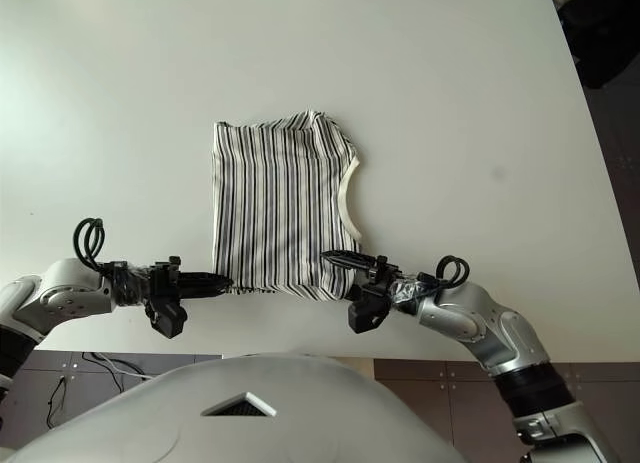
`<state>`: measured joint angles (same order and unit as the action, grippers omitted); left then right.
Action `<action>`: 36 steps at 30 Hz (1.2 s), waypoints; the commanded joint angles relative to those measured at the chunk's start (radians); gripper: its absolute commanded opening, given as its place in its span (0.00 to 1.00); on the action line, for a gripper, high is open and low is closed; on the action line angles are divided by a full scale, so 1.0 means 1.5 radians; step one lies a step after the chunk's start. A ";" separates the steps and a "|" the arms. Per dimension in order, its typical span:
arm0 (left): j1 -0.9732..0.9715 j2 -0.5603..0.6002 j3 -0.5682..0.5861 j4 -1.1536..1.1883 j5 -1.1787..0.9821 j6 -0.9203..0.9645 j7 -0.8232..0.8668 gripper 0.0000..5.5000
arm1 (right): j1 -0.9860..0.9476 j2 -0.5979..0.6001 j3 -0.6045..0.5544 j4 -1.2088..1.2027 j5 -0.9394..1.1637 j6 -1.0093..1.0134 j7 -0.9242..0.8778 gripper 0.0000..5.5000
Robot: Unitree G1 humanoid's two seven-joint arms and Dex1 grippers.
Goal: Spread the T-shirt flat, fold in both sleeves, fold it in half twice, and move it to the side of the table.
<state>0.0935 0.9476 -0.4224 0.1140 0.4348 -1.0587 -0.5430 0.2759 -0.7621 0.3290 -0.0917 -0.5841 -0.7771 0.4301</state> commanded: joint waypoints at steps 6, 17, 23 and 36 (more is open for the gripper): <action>0.045 -0.002 0.022 -0.022 0.009 -0.008 0.021 0.03 | 0.008 -0.049 0.007 0.048 -0.015 0.063 0.051 0.22; 0.056 -0.011 0.039 -0.080 -0.020 0.017 0.023 0.03 | 0.044 -0.086 0.000 -0.046 0.084 0.083 0.100 0.02; 0.184 0.087 0.076 -0.241 -0.157 0.074 -0.005 0.03 | 0.226 -0.198 -0.130 -0.210 0.280 0.152 0.164 0.02; 0.225 0.062 0.152 -0.430 -0.382 0.360 -0.049 0.03 | 0.072 -0.244 -0.261 -0.351 0.695 0.509 0.304 0.02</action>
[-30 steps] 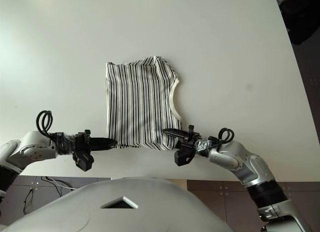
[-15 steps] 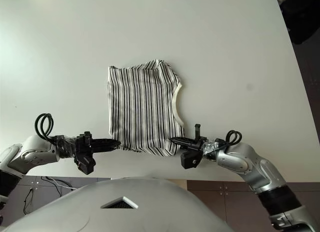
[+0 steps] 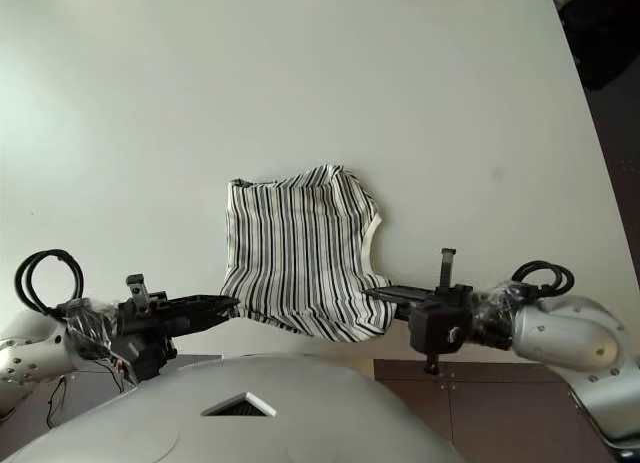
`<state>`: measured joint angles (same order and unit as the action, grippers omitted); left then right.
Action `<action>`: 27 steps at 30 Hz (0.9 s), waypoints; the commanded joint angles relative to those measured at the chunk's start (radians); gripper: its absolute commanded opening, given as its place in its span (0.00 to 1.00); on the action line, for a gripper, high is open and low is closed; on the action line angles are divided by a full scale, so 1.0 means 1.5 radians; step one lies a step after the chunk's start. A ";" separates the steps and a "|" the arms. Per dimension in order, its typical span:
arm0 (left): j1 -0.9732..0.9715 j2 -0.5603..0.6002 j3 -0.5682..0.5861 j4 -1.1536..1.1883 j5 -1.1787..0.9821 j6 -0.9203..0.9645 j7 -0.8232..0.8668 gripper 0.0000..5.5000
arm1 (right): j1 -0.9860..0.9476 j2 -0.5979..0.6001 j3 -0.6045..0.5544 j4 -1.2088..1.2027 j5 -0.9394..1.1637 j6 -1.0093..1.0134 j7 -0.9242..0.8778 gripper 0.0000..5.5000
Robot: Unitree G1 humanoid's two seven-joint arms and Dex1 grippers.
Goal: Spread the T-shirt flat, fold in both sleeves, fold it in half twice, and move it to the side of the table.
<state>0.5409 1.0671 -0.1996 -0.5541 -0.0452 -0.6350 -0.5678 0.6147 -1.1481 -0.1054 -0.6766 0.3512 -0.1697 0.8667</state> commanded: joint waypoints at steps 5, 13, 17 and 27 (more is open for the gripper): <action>-0.257 -0.099 -0.029 0.166 -0.081 0.188 -0.099 0.03 | -0.421 0.116 0.168 0.216 0.050 0.225 0.079 0.02; -0.483 -0.258 -0.076 0.433 -0.036 0.302 -0.154 0.03 | -0.724 0.326 0.302 0.671 -0.082 0.200 0.183 0.02; -0.521 -0.300 -0.096 0.550 0.019 0.313 -0.151 0.03 | -0.788 0.384 0.316 0.844 -0.150 0.163 0.170 0.02; -0.510 -0.408 -0.010 0.537 -0.038 0.274 -0.081 0.18 | -0.740 0.410 0.191 0.852 -0.088 0.220 0.163 0.17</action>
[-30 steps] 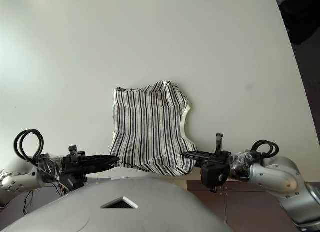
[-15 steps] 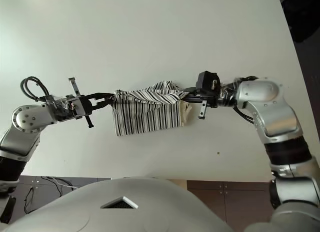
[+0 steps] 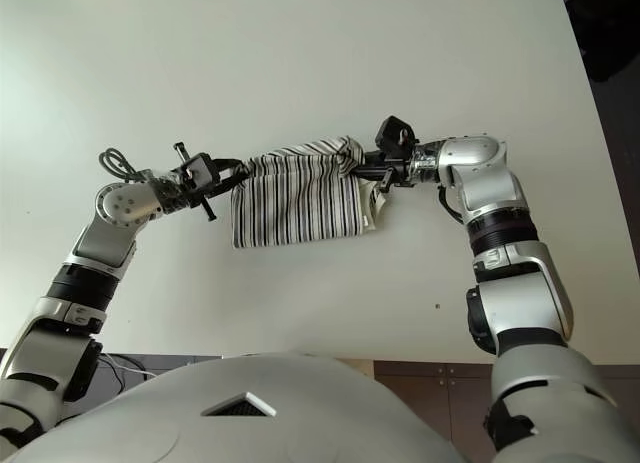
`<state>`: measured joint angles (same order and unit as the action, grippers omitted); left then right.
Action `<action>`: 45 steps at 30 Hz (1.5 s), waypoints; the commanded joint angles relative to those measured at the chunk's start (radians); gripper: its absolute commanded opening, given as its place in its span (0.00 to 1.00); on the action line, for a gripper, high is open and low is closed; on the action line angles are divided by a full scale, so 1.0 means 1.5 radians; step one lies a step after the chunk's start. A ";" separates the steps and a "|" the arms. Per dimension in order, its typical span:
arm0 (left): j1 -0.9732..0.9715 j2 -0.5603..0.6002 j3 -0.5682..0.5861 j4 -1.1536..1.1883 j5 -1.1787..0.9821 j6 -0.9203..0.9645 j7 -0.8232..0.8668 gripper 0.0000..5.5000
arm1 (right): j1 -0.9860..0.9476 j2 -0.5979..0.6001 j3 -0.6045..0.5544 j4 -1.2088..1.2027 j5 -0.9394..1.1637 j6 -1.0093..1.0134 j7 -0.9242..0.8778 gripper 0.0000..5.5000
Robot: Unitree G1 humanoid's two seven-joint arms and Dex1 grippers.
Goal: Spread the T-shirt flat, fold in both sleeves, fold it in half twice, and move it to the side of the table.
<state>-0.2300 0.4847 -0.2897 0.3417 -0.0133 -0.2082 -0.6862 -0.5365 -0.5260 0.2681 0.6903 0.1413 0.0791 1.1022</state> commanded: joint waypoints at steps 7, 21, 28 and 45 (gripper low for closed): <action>-0.037 -0.036 0.116 -0.059 -0.050 0.014 0.069 0.18 | 0.031 0.017 -0.152 -0.190 0.081 0.075 -0.107 0.17; 0.020 -0.001 0.091 -0.070 0.057 -0.077 0.082 0.18 | 0.100 0.070 0.021 -0.183 0.049 0.113 0.011 0.17; 0.013 0.005 0.101 -0.087 0.065 -0.089 0.093 0.18 | 0.059 0.054 -0.023 0.172 -0.043 -0.016 -0.165 0.17; 0.196 -0.005 0.157 -0.296 0.104 -0.024 0.213 0.18 | 0.564 -0.098 -0.196 -0.322 0.137 0.272 -0.328 0.17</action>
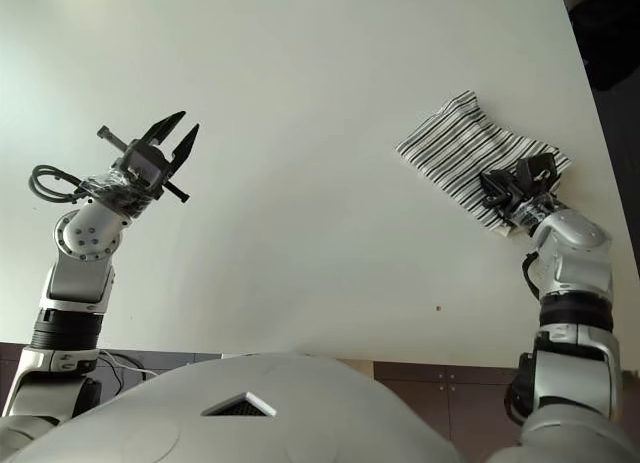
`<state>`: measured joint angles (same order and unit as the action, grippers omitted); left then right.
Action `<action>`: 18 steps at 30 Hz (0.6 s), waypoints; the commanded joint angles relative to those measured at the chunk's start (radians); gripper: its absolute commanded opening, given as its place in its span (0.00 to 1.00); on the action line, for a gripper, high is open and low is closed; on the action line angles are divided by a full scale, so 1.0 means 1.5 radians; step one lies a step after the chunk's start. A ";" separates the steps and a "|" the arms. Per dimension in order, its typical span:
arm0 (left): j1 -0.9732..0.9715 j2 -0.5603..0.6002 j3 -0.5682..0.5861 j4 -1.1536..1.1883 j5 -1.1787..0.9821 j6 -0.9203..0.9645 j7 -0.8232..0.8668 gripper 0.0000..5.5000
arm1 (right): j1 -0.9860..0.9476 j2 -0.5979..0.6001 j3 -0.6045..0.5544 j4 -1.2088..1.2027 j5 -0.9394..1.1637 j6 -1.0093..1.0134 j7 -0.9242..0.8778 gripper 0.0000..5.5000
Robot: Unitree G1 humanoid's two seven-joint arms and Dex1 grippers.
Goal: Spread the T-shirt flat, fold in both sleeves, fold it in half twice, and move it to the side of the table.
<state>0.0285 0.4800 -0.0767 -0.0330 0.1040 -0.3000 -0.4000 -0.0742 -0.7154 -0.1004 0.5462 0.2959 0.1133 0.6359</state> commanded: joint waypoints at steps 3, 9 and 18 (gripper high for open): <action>0.031 -0.004 0.015 -0.057 0.025 0.046 0.033 0.18 | 0.307 0.018 -0.002 -0.375 0.098 0.330 -0.056 0.17; 0.012 -0.006 0.008 -0.049 0.027 0.051 0.039 0.18 | 0.250 -0.071 -0.105 -0.525 0.154 0.407 -0.041 0.17; -0.035 -0.012 -0.010 -0.015 0.036 0.036 0.033 0.19 | 0.111 -0.128 -0.068 -0.561 0.154 0.324 0.139 0.27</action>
<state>0.0083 0.4684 -0.0787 -0.0742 0.1427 -0.2433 -0.3440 0.1597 -0.9196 -0.2641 -0.3387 0.5706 0.6601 0.8137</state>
